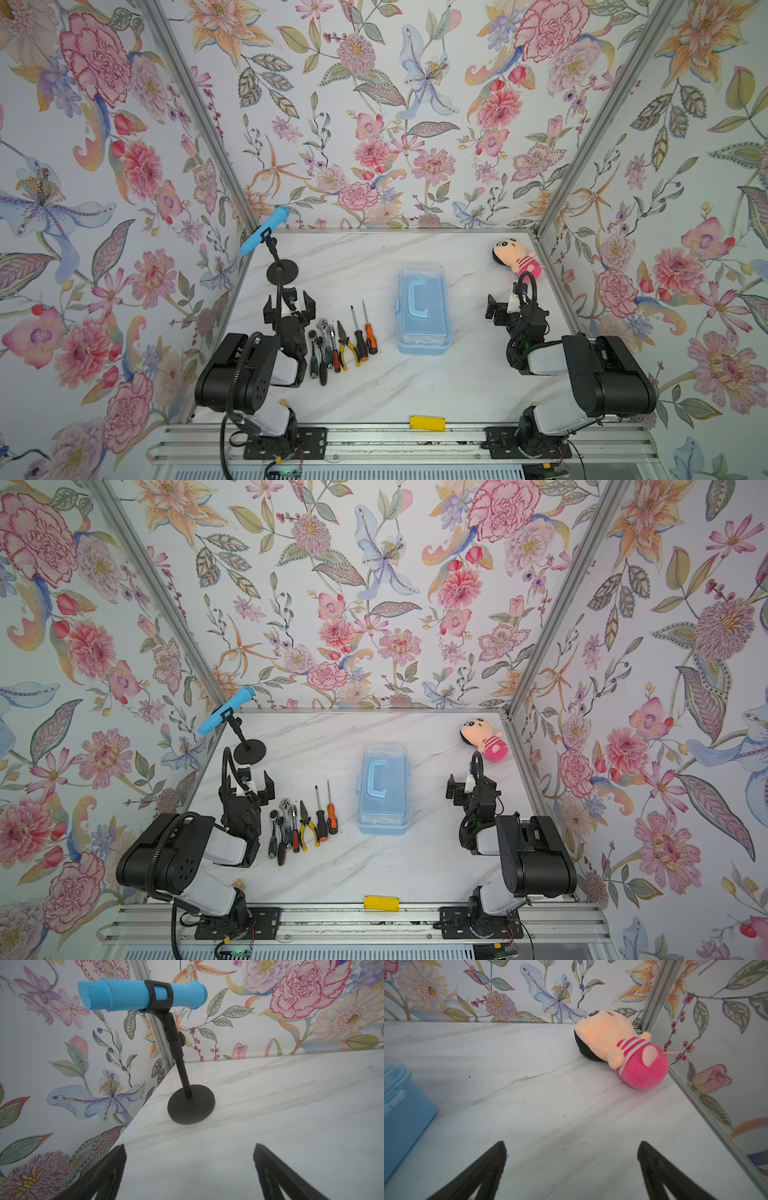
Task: Pack the tool kit
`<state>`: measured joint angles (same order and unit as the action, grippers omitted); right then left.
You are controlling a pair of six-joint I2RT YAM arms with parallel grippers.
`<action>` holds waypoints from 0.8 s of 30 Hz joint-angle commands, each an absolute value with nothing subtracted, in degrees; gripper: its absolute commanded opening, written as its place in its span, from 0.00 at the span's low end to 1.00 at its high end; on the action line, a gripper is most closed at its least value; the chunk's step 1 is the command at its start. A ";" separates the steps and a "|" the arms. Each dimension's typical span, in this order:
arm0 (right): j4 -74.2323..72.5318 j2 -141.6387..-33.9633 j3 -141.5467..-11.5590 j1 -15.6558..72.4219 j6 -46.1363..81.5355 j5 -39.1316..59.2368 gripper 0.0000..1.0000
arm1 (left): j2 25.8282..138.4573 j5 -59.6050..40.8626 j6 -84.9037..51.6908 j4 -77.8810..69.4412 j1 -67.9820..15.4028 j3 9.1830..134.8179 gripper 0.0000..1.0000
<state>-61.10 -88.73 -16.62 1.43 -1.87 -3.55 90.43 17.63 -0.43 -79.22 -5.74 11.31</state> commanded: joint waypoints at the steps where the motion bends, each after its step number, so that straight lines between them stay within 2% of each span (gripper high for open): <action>1: -60.00 -87.10 -18.13 2.37 -2.00 -5.77 0.99 | 85.11 16.19 0.56 -70.71 -6.13 15.16 0.99; 4: -54.57 -83.83 -20.11 4.58 -3.31 -10.64 0.99 | 81.23 22.39 0.37 -54.05 -7.54 23.44 0.99; 7: -45.80 -79.75 -23.99 8.09 -4.73 -18.40 0.99 | 79.64 22.96 -1.21 -47.00 -7.95 28.82 0.99; 9: -36.85 -76.84 -28.71 8.90 -1.16 -23.65 0.99 | 78.25 22.79 -6.62 -40.85 -7.92 32.29 0.99; 12: -22.70 -72.10 -35.72 8.94 3.49 -22.88 0.99 | 77.65 20.10 -16.19 -26.94 -7.91 40.25 0.99; 15: -10.32 -68.05 -42.64 9.75 10.54 -18.98 0.99 | 77.78 10.01 -22.01 -17.55 -8.22 46.08 0.99; 19: 0.89 -65.13 -50.78 15.31 18.72 -17.21 0.98 | 77.00 -1.68 -28.74 -15.34 -10.29 47.64 0.99; 24: 18.94 -69.50 -64.93 25.85 24.60 -13.23 0.93 | 75.10 -5.73 -30.96 -14.34 -17.22 47.40 0.99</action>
